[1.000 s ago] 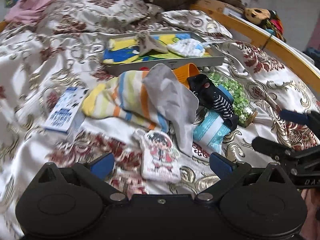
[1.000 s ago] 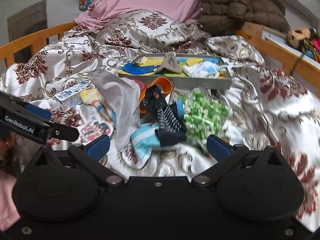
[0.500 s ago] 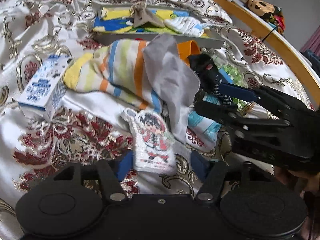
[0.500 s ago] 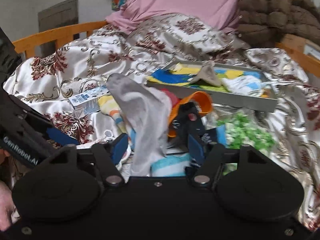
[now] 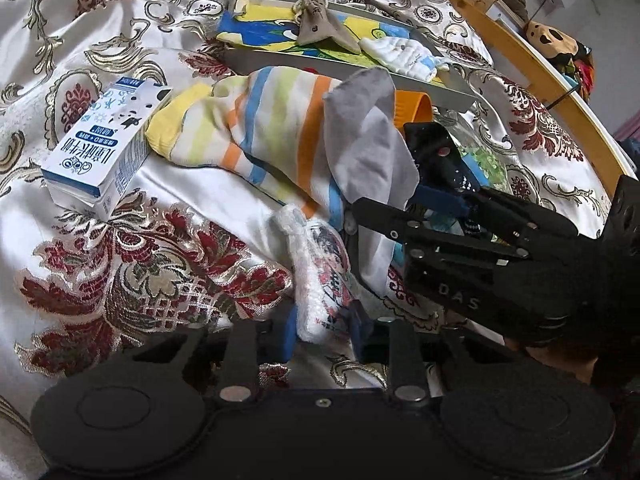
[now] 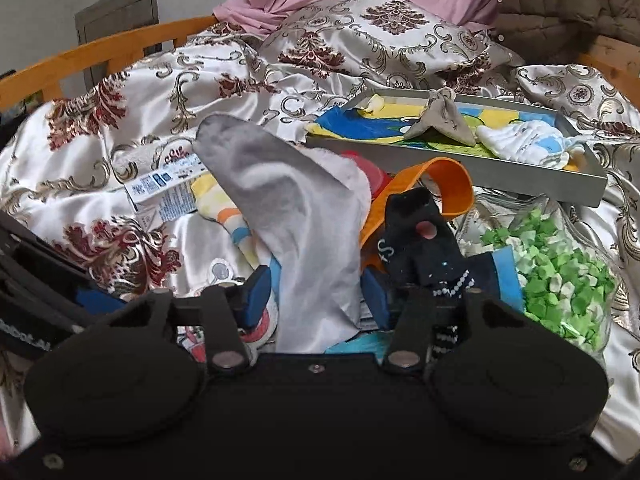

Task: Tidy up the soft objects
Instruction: 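Grasp the small printed character cloth with the left tool while the right tool grasps the grey sock, then carry the printed cloth with the left tool while the right tool carries the grey sock to the tray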

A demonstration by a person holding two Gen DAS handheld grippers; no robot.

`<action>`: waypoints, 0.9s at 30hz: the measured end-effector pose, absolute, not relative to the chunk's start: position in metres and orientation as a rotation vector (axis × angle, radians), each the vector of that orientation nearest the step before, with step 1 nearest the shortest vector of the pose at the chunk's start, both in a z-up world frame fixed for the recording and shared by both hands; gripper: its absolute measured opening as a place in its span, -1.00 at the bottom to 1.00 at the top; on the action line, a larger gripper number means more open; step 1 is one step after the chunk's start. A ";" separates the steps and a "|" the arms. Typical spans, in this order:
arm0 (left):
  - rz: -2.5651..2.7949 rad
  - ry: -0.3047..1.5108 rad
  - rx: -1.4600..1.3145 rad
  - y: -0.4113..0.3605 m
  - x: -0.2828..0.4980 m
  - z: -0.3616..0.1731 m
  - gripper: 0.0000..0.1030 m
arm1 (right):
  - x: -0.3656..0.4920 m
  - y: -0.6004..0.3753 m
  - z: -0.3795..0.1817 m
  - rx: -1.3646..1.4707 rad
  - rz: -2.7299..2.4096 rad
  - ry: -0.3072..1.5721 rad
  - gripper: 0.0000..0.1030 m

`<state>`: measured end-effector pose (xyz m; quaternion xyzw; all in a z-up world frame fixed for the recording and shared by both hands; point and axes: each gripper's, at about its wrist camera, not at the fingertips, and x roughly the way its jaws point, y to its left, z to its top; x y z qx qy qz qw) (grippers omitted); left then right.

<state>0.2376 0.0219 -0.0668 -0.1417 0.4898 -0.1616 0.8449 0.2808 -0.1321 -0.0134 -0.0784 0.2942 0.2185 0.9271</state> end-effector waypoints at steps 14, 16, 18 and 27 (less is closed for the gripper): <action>-0.365 0.969 -0.307 0.022 0.234 -0.054 -0.77 | 0.263 -0.119 -0.019 -0.241 0.410 0.566 -0.96; -0.361 0.962 -0.301 0.022 0.233 -0.053 -0.78 | 0.254 -0.121 -0.016 -0.254 0.408 0.545 -0.99; -0.360 0.954 -0.300 0.023 0.232 -0.051 -0.79 | 0.250 -0.122 -0.012 -0.261 0.403 0.522 -1.00; -0.331 0.803 -0.324 0.035 0.210 -0.020 -0.81 | 0.219 -0.125 0.012 -0.305 0.364 0.336 -1.00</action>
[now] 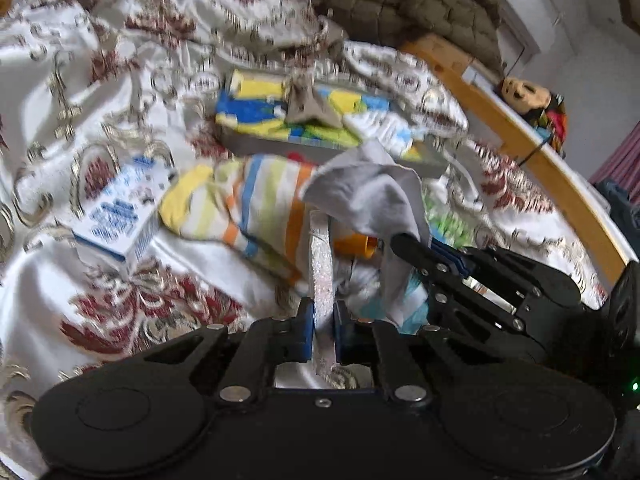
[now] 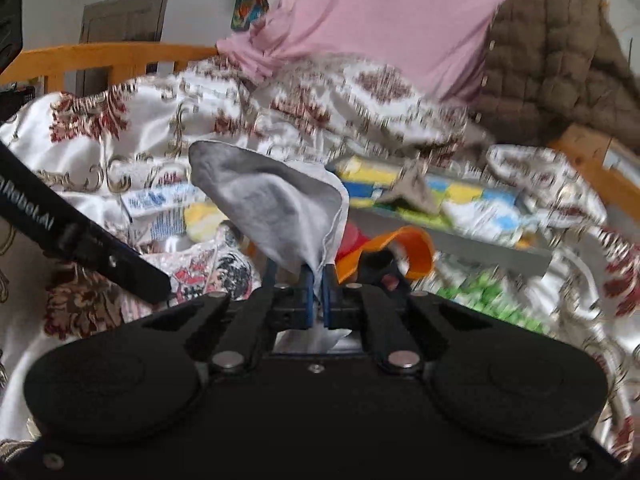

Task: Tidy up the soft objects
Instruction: 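Carry the printed cloth with the left tool while the right tool carries the grey sock to the tray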

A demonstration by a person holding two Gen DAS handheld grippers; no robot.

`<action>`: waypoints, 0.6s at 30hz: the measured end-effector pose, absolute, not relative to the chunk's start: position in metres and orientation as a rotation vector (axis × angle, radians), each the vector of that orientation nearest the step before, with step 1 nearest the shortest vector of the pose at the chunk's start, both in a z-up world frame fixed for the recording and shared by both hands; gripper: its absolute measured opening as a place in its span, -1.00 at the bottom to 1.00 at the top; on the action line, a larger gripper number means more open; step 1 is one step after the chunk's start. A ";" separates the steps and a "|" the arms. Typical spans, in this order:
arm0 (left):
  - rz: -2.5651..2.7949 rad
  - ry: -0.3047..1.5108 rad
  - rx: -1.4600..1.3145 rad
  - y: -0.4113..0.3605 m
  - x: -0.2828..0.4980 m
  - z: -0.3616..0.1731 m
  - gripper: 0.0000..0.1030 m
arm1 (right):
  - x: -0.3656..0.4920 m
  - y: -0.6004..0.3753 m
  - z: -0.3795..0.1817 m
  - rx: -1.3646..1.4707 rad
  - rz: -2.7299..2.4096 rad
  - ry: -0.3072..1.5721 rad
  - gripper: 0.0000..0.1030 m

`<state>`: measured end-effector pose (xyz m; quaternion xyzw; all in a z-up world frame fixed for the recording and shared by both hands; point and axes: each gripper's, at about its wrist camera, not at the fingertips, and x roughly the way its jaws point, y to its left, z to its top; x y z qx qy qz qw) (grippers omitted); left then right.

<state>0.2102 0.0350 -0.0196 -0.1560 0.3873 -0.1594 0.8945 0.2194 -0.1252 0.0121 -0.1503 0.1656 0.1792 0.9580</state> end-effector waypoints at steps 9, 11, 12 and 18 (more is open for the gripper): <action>-0.319 0.629 -0.283 0.030 0.197 0.000 -0.81 | 0.207 -0.149 0.037 -0.202 0.273 0.191 -1.00; -0.312 0.611 -0.280 0.029 0.197 0.001 -0.81 | 0.207 -0.156 0.041 -0.182 0.250 0.170 -1.00; -0.310 0.602 -0.282 0.030 0.197 0.001 -0.81 | 0.208 -0.158 0.043 -0.173 0.241 0.162 -1.00; -0.269 0.553 -0.233 0.024 0.220 0.015 -0.81 | 0.228 -0.175 0.052 -0.116 0.206 0.131 -1.00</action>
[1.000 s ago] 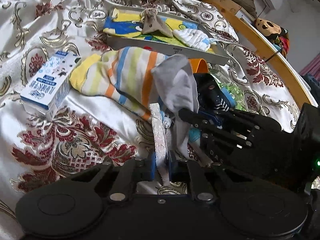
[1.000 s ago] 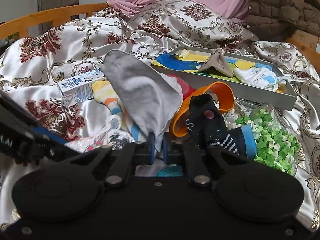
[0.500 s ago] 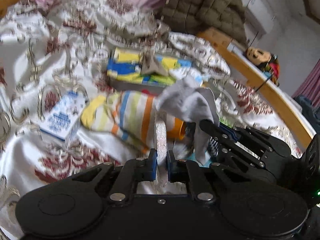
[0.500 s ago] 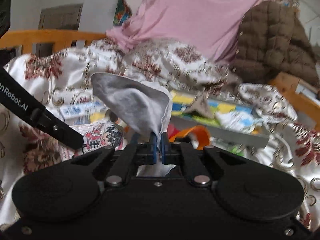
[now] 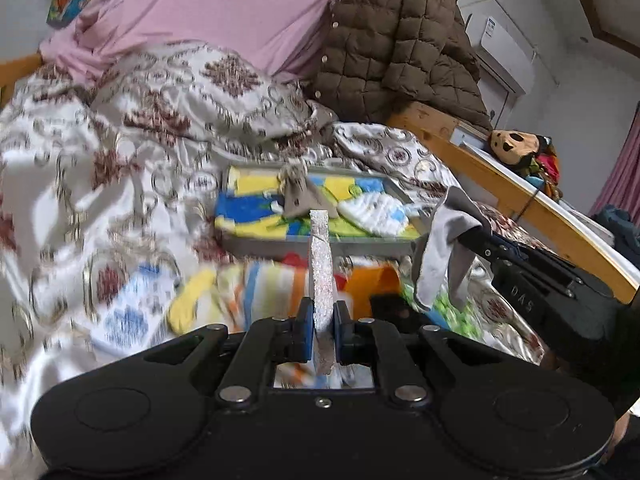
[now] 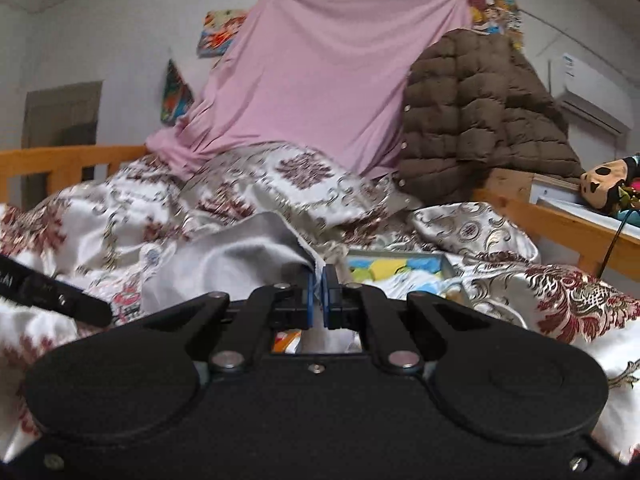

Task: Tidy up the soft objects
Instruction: 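Carry the printed cloth with the left tool while the right tool carries the grey sock to the tray, then lower the printed cloth into the tray and open the left tool while the right tool releases the grey sock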

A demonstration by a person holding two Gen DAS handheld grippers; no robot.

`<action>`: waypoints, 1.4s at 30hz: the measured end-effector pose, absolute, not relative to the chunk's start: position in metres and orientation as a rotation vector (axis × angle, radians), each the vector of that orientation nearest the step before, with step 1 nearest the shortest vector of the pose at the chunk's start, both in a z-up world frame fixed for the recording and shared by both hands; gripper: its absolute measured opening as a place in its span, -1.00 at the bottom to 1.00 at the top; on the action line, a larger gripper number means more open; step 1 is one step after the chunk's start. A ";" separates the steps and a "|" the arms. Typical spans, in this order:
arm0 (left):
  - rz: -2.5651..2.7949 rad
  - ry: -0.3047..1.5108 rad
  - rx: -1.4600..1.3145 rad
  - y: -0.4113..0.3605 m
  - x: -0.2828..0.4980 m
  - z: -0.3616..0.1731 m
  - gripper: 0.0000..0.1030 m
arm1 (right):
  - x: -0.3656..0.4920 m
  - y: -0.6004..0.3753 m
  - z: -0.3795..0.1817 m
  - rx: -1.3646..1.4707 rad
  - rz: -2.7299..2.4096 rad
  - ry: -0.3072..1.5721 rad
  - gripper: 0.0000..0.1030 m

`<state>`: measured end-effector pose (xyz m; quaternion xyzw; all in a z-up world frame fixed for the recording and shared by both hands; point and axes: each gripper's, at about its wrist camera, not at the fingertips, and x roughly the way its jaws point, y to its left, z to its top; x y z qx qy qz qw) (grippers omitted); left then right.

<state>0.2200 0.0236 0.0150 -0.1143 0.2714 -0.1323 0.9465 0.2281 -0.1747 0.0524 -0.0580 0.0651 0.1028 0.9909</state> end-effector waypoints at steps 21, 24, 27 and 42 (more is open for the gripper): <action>-0.118 0.567 -0.283 -0.084 0.443 0.043 -0.80 | 0.430 -0.311 0.052 0.318 0.151 0.336 -1.00; -0.082 0.604 -0.312 -0.091 0.466 0.028 -0.80 | 0.445 -0.319 0.039 0.372 0.156 0.373 -1.00; -0.061 0.626 -0.316 -0.095 0.482 0.013 -0.80 | 0.464 -0.330 0.025 0.409 0.153 0.435 -1.00; -0.008 0.716 -0.365 -0.105 0.503 -0.016 -0.76 | 0.497 -0.334 -0.011 0.433 0.139 0.574 -0.58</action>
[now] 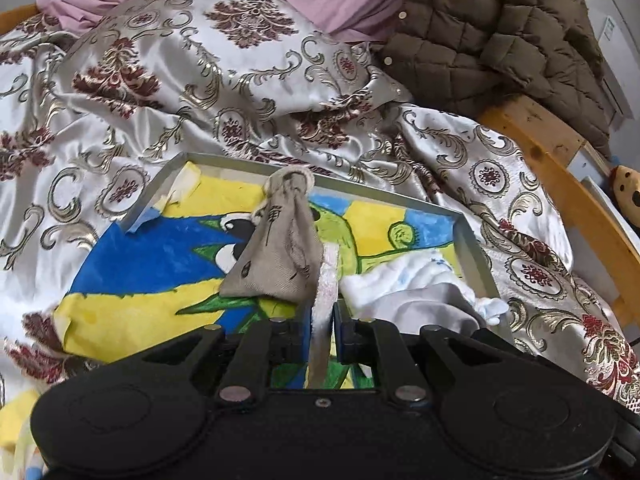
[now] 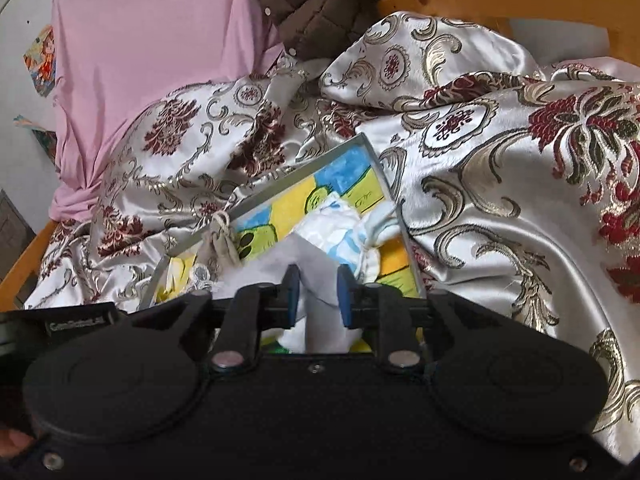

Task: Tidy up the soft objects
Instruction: 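Lower the printed cloth into the tray and open the left tool while the right tool releases the grey sock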

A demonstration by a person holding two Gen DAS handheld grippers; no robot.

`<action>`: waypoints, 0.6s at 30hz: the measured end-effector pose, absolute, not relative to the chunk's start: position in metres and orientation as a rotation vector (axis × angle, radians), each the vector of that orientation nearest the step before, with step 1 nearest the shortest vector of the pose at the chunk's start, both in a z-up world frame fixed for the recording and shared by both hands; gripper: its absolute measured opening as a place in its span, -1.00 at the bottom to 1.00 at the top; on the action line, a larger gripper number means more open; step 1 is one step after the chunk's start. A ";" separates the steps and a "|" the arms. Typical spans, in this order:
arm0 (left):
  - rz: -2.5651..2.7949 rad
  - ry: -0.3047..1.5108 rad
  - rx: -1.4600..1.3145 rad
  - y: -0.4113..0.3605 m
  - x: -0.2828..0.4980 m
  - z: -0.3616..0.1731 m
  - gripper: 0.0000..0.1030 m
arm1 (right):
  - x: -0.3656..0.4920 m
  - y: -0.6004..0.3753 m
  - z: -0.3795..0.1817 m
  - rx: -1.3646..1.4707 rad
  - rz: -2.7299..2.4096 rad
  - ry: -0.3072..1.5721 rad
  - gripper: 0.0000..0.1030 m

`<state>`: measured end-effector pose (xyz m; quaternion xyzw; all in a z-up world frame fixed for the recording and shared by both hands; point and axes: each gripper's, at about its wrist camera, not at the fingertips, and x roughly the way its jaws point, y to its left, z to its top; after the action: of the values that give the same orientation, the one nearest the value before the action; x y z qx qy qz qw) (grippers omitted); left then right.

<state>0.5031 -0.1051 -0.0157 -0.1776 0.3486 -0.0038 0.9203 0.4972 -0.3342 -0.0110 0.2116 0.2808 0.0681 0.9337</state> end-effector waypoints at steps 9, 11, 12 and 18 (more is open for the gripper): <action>0.020 0.715 -0.351 -0.099 0.484 -0.002 -0.49 | 0.471 -0.333 0.019 0.416 0.149 0.530 -0.03; 0.022 0.702 -0.355 -0.097 0.478 0.005 -0.41 | 0.466 -0.337 0.027 0.422 0.148 0.513 0.02; 0.022 0.693 -0.354 -0.097 0.474 0.010 -0.33 | 0.462 -0.340 0.032 0.429 0.152 0.504 0.11; 0.019 0.610 -0.346 -0.093 0.445 0.036 -0.03 | 0.441 -0.350 0.052 0.449 0.188 0.469 0.26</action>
<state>0.4448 -0.0931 0.0362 -0.1697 0.2986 0.0095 0.9391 0.4412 -0.3504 0.0524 0.2201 0.2300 0.0923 0.9435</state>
